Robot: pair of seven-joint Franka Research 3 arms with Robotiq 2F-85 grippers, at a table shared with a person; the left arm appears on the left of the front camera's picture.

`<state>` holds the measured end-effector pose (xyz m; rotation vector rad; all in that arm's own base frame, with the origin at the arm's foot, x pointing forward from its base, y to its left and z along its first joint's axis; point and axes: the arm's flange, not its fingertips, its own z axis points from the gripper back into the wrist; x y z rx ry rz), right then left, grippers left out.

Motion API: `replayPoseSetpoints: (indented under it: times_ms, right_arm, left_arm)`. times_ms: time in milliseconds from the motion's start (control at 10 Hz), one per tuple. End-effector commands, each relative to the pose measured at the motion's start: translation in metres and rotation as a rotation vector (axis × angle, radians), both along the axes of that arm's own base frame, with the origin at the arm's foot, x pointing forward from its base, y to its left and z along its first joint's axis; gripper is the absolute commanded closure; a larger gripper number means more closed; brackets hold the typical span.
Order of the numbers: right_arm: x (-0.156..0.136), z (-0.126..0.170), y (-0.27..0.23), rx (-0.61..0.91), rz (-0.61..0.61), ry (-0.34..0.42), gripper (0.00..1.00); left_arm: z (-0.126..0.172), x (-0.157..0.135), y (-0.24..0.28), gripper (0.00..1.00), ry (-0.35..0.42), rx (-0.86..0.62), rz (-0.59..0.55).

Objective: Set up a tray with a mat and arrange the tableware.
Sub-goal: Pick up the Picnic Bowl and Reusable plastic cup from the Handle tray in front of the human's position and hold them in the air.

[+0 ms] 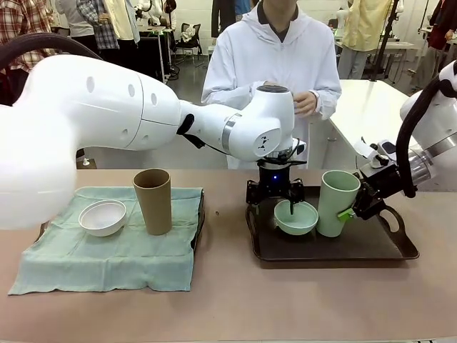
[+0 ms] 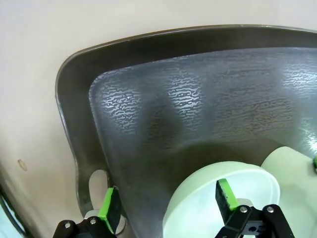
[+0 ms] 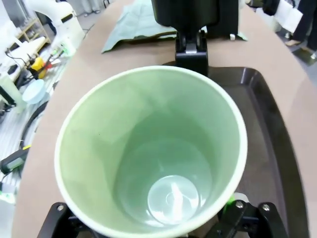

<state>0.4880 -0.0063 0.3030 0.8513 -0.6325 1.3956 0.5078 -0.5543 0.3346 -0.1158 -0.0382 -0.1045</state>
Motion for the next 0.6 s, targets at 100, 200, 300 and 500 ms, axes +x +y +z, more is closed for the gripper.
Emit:
replayPoseSetpoints:
  times_ms: [100, 200, 300, 500]
  right_arm:
    - [0.001, -0.006, 0.004, 0.02, 0.043, -0.002, 0.6]
    - [0.001, -0.005, 0.002, 0.021, 0.037, -0.002, 0.6]
    - [0.001, -0.004, 0.0, 0.022, 0.033, -0.004, 1.0]
    - [0.002, 0.0, -0.005, 0.026, 0.019, -0.009, 1.0]
  left_arm:
    - [0.005, 0.006, -0.008, 0.59, -0.025, 0.02, 0.029]
    - [0.007, 0.007, -0.008, 0.59, -0.025, 0.012, 0.033]
    - [0.01, 0.006, -0.006, 1.0, -0.026, 0.009, 0.034]
    - [0.016, 0.005, -0.004, 1.0, -0.029, 0.017, 0.036]
